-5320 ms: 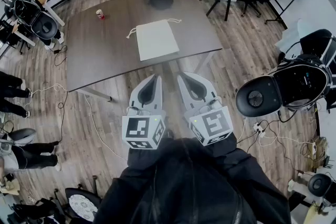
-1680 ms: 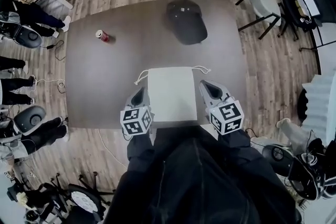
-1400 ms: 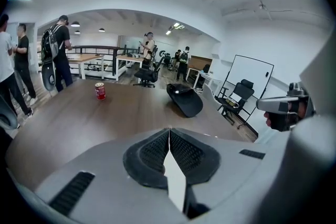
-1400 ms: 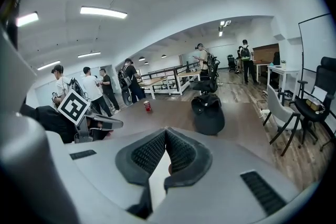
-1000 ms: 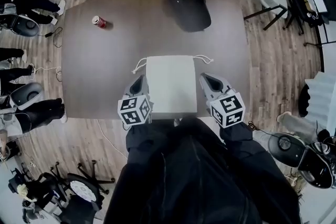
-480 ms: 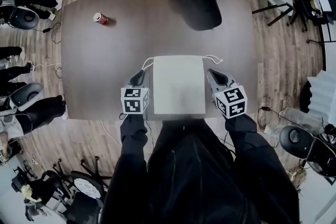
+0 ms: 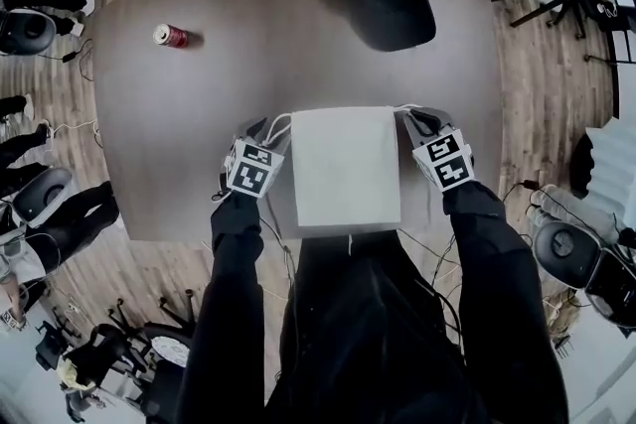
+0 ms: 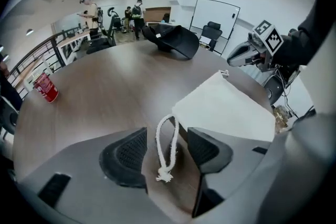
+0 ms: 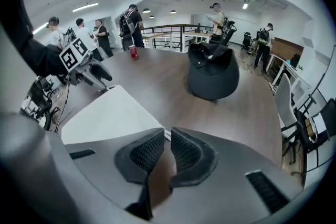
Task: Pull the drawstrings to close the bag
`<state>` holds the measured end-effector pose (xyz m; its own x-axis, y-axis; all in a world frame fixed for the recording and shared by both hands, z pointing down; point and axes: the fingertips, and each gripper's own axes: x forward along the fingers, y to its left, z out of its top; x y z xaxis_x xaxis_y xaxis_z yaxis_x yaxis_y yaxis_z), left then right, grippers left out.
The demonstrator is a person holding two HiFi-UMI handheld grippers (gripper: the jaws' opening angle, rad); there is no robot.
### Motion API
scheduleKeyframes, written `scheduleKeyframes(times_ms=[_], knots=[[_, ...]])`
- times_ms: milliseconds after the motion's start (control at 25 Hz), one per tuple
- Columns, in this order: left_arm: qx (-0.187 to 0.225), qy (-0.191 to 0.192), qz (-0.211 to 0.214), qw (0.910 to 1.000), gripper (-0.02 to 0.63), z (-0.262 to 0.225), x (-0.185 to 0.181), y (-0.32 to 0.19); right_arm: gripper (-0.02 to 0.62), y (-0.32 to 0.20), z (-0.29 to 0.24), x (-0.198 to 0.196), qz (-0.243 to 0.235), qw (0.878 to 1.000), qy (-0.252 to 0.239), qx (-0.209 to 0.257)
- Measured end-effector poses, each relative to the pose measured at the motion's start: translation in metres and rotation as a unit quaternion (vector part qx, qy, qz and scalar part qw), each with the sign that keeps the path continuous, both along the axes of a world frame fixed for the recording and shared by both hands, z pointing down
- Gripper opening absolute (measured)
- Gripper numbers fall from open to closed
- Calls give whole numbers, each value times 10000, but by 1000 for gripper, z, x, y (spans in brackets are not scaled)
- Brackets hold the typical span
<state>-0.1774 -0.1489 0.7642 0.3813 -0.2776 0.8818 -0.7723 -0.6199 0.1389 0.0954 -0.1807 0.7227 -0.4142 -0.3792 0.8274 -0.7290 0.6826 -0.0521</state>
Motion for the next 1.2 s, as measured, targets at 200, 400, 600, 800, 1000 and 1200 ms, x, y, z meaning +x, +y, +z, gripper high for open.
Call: scheduleKeyframes(times_ms=[200, 400, 600, 800, 1000, 1200], knots=[[-444, -241, 808, 9955, 232, 19, -5, 14, 177, 3, 26, -1, -694, 9963, 418, -290], [-356, -346, 684, 9964, 200, 25, -14, 2, 215, 0, 52, -5, -1436, 9845, 921, -414], [-324, -415, 856, 9949, 173, 24, -13, 1, 193, -3, 60, -10, -1671, 9794, 1040, -453], [-208, -390, 817, 9957, 69, 25, -9, 1, 69, 6, 62, -22, -1725, 9790, 924, -574], [-127, -440, 402, 9981, 42, 25, -9, 1, 31, 8, 63, -24, -1207, 9879, 818, -525], [81, -367, -515, 9980, 40, 3, -12, -1, 28, 5, 36, -14, -447, 9965, 652, -258]])
